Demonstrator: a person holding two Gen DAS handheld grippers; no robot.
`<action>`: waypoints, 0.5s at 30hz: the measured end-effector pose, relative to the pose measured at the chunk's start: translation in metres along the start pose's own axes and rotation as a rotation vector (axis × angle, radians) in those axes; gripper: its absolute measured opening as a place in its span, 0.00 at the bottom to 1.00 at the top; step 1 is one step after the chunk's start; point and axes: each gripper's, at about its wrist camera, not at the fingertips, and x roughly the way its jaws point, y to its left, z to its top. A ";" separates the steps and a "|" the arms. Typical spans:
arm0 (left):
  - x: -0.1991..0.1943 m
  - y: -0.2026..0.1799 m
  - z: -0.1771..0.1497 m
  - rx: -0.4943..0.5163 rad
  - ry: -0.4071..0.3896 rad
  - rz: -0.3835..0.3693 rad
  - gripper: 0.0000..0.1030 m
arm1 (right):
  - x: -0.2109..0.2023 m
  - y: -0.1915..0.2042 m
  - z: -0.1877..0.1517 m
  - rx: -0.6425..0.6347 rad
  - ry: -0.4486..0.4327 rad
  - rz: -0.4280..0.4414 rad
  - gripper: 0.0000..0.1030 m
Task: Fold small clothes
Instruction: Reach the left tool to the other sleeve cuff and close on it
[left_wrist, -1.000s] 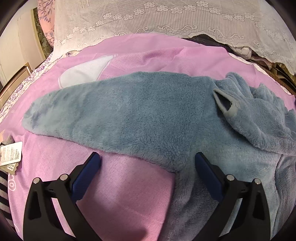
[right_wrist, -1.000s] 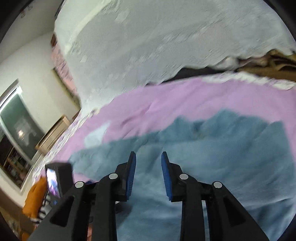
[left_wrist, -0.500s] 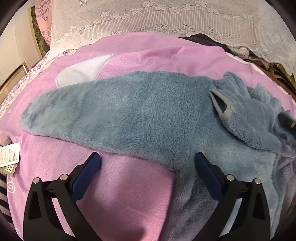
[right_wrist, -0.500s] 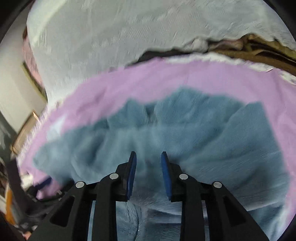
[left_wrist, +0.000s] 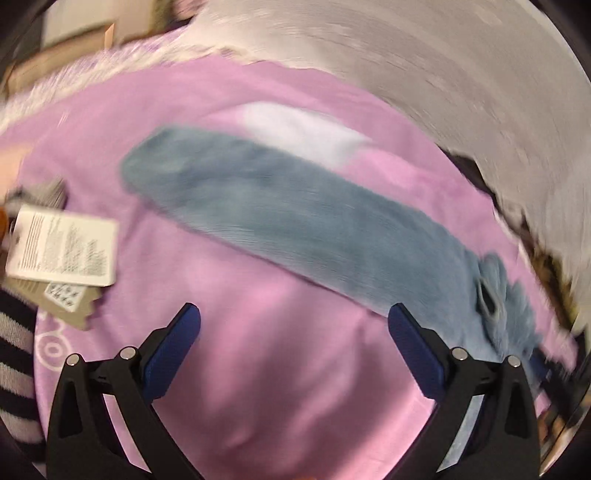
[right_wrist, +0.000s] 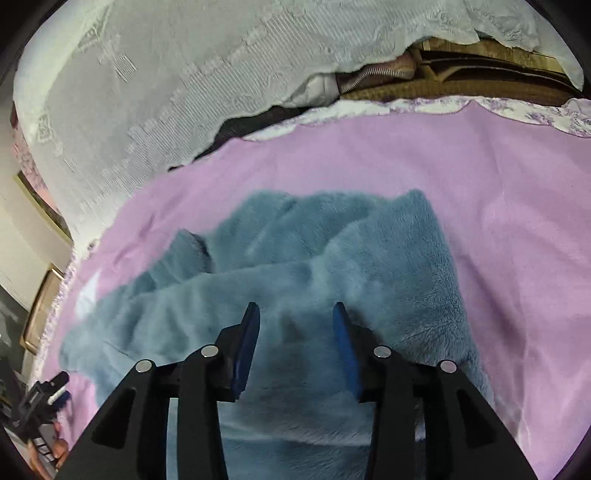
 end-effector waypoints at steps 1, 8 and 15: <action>0.002 0.016 0.005 -0.067 0.005 -0.027 0.96 | -0.004 0.002 -0.002 0.004 -0.010 0.020 0.40; 0.015 0.061 0.031 -0.256 -0.028 -0.189 0.96 | -0.032 0.005 -0.025 -0.036 -0.058 0.057 0.40; 0.040 0.039 0.051 -0.153 -0.100 -0.081 0.96 | -0.042 0.011 -0.052 -0.100 -0.082 0.036 0.39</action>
